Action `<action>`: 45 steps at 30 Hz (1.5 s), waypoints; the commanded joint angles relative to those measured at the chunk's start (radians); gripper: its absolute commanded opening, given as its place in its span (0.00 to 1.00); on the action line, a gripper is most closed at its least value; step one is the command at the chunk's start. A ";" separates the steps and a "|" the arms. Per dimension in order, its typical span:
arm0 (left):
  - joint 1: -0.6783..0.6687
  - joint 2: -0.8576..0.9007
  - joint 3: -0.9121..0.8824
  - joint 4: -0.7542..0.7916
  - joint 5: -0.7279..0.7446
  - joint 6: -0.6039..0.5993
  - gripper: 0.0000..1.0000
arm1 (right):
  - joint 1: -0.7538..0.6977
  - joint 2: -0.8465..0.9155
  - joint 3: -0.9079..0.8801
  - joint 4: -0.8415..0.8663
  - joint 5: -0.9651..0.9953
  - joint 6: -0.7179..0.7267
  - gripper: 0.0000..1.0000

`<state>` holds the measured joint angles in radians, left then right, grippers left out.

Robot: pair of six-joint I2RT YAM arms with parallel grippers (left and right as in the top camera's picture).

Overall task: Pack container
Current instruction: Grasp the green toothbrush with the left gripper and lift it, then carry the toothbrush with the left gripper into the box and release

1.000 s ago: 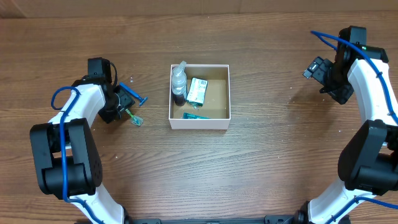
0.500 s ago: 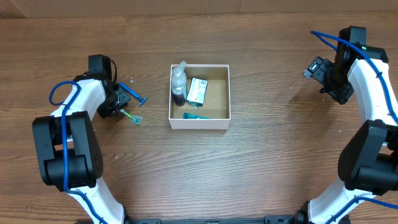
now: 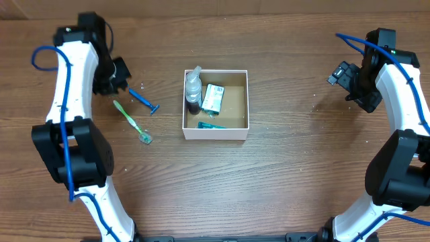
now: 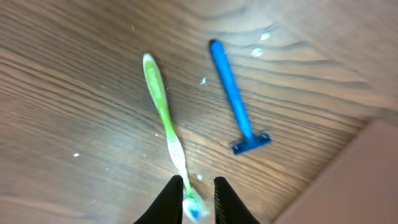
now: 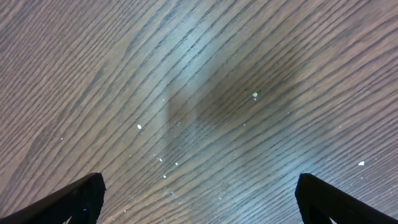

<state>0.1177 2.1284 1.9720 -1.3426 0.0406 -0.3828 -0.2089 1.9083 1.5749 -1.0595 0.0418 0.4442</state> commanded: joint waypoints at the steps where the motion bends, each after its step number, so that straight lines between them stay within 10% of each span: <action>1: -0.001 -0.016 0.078 -0.045 0.000 0.047 0.25 | 0.002 -0.001 0.023 0.004 0.009 0.001 1.00; 22: -0.002 -0.015 -0.531 0.417 0.037 -0.078 0.42 | 0.002 -0.001 0.023 0.004 0.009 0.001 1.00; 24: -0.002 -0.015 -0.574 0.457 0.038 -0.078 0.36 | 0.002 -0.001 0.023 0.004 0.009 0.001 1.00; 26: -0.002 -0.015 -0.603 0.481 0.036 -0.078 0.07 | 0.002 -0.001 0.023 0.004 0.009 0.001 1.00; 31: -0.002 -0.015 -0.600 0.486 0.035 -0.077 0.04 | 0.002 -0.001 0.023 0.004 0.009 0.001 1.00; 36: -0.001 -0.016 -0.363 0.309 0.051 -0.023 0.04 | 0.002 -0.001 0.023 0.004 0.009 0.001 1.00; 45: -0.185 -0.016 0.426 -0.091 0.249 0.446 0.04 | 0.002 -0.001 0.023 0.004 0.009 0.001 1.00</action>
<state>0.0441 2.1254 2.2642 -1.3952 0.2157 -0.1612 -0.2089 1.9083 1.5749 -1.0592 0.0414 0.4442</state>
